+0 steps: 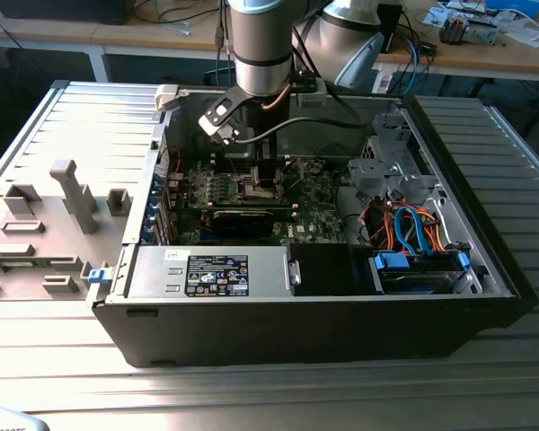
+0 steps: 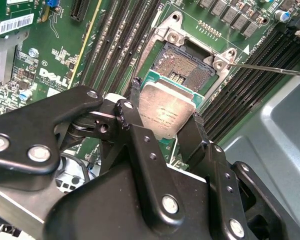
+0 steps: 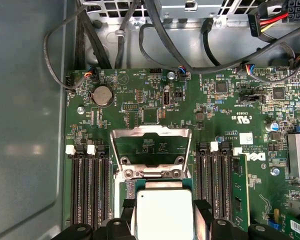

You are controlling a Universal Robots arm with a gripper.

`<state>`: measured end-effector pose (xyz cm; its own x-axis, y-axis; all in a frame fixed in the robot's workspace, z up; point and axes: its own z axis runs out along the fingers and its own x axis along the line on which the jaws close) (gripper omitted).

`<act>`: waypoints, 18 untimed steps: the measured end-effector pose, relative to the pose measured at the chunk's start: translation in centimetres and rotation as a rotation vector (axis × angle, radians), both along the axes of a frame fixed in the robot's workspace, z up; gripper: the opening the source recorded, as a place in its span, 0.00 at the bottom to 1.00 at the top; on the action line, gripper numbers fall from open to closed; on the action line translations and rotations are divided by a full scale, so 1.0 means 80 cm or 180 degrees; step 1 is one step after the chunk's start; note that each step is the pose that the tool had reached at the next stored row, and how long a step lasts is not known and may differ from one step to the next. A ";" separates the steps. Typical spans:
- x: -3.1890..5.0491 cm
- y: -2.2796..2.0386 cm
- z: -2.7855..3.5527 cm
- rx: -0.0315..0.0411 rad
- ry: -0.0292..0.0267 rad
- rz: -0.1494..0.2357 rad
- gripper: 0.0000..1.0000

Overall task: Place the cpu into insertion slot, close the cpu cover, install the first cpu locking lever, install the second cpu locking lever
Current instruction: 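Place the cpu into insertion slot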

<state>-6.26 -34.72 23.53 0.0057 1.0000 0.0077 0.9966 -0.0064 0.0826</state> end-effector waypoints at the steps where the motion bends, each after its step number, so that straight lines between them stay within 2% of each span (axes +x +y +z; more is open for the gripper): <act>1: 0.000 0.0000 -0.0001 0.0000 0.0000 0.0000 0.55; 18: -0.001 0.0007 -0.0074 -0.0001 0.0000 -0.0001 0.55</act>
